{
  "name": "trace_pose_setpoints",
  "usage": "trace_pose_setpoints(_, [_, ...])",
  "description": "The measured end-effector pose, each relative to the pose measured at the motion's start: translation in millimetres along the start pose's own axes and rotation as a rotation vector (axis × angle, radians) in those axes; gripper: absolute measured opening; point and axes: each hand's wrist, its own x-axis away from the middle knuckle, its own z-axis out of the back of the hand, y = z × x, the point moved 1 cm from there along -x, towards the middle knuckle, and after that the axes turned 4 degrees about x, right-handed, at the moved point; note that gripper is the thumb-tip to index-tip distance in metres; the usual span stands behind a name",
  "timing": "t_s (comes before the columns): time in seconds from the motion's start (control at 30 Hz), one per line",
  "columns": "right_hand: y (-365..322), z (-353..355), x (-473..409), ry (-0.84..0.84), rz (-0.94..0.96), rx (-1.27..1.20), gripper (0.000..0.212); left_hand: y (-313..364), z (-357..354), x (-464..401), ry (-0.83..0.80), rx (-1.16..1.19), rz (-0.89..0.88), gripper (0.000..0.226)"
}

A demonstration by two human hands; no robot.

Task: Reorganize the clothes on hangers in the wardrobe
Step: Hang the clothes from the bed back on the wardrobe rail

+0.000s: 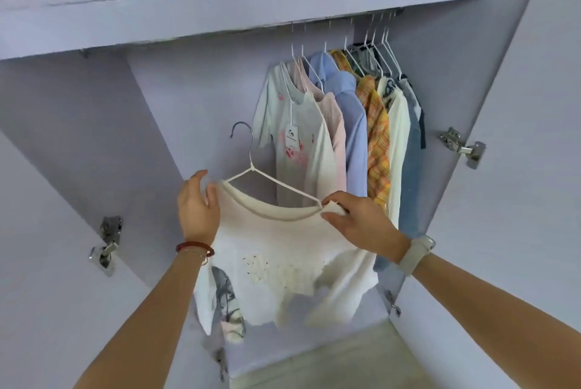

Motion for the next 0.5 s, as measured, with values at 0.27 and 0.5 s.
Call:
trace_pose_setpoints(0.27, [-26,-21,-100,0.110,-0.163,-0.103,0.016,111,17,-61,0.259,-0.176,-0.487,0.037])
trace_pose_setpoints(0.5, [-36,-3,-179,0.334,-0.256,-0.306,0.015,160,5,-129,0.357,-0.542,-0.641,0.058])
